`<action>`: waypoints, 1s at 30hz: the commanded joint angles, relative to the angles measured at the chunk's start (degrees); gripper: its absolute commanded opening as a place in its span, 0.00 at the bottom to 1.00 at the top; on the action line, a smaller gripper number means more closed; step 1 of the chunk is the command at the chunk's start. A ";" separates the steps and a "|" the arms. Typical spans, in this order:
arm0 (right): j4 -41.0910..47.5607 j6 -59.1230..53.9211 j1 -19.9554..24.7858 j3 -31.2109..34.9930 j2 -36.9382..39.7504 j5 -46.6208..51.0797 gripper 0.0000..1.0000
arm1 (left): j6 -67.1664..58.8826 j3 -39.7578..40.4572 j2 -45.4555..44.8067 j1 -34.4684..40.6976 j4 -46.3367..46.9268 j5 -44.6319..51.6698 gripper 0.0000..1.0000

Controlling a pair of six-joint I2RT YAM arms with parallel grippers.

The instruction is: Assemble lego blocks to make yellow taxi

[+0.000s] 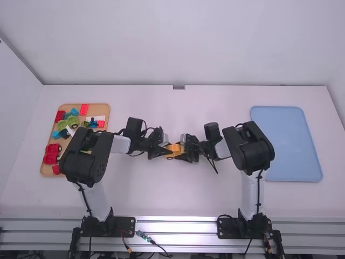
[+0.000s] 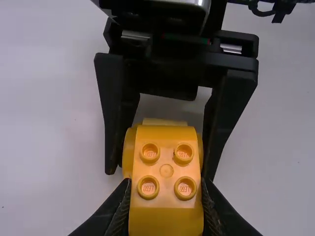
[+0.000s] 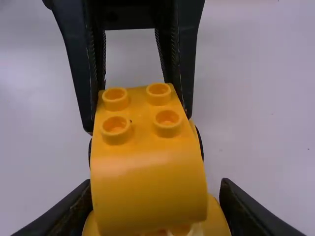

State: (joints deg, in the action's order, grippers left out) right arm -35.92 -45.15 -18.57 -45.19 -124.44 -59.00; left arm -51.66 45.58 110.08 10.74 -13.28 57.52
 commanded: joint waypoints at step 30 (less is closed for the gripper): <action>0.28 -0.09 -0.02 0.20 -0.96 3.37 0.36 | -4.31 1.03 0.44 4.96 6.71 -10.19 0.01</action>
State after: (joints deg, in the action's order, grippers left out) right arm -35.88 -45.17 -18.11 -45.19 -124.44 -58.54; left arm -55.35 49.30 109.65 13.96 -7.33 51.70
